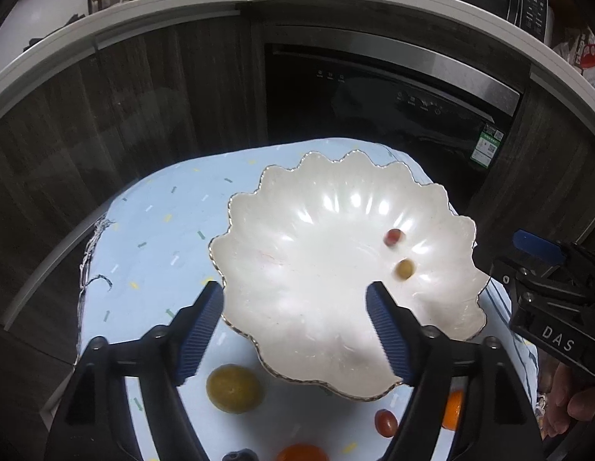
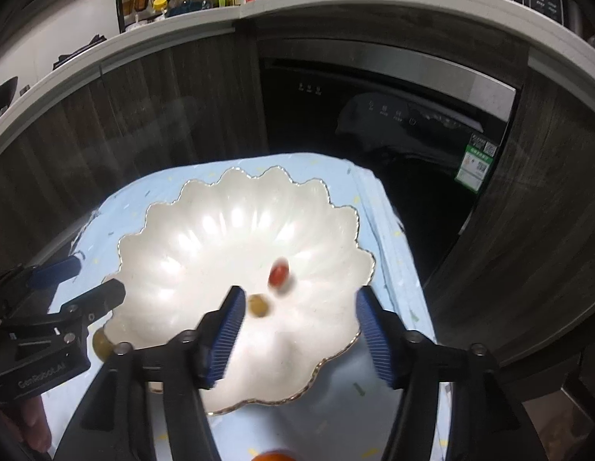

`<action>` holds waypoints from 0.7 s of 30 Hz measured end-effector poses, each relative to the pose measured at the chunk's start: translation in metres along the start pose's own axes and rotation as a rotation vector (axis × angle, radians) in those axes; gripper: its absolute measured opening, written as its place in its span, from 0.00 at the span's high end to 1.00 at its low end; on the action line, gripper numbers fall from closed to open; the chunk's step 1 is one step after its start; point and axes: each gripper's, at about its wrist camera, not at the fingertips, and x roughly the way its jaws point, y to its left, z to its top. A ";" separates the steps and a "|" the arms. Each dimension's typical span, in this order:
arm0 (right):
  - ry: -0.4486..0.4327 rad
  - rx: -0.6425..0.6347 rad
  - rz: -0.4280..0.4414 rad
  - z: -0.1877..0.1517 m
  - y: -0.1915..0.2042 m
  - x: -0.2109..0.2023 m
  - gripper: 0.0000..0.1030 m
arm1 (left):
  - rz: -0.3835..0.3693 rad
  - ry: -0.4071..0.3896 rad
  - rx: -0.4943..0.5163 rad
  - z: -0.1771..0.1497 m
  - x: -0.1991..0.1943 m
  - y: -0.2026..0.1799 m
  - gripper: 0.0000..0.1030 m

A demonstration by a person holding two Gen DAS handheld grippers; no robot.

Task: Organize fruits
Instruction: 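Open left tool dropping tan fruit while right tool releases red date into bowl, then withdraw both open tools from the bowl back toward the remaining fruits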

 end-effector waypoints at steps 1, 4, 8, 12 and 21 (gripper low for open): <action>-0.004 -0.001 -0.002 0.001 0.000 -0.001 0.32 | 0.003 -0.005 -0.004 0.000 -0.002 0.000 0.20; -0.014 -0.006 -0.015 0.003 0.001 -0.003 0.29 | 0.004 -0.014 -0.012 0.002 -0.006 0.002 0.20; -0.023 -0.006 -0.020 0.004 0.000 -0.008 0.29 | 0.008 -0.022 -0.020 0.000 -0.012 0.003 0.20; -0.031 -0.014 -0.022 0.004 0.001 -0.013 0.29 | 0.005 -0.026 -0.034 -0.001 -0.016 0.006 0.20; -0.052 -0.019 -0.019 0.000 0.006 -0.028 0.29 | 0.008 -0.041 -0.050 -0.007 -0.035 0.010 0.20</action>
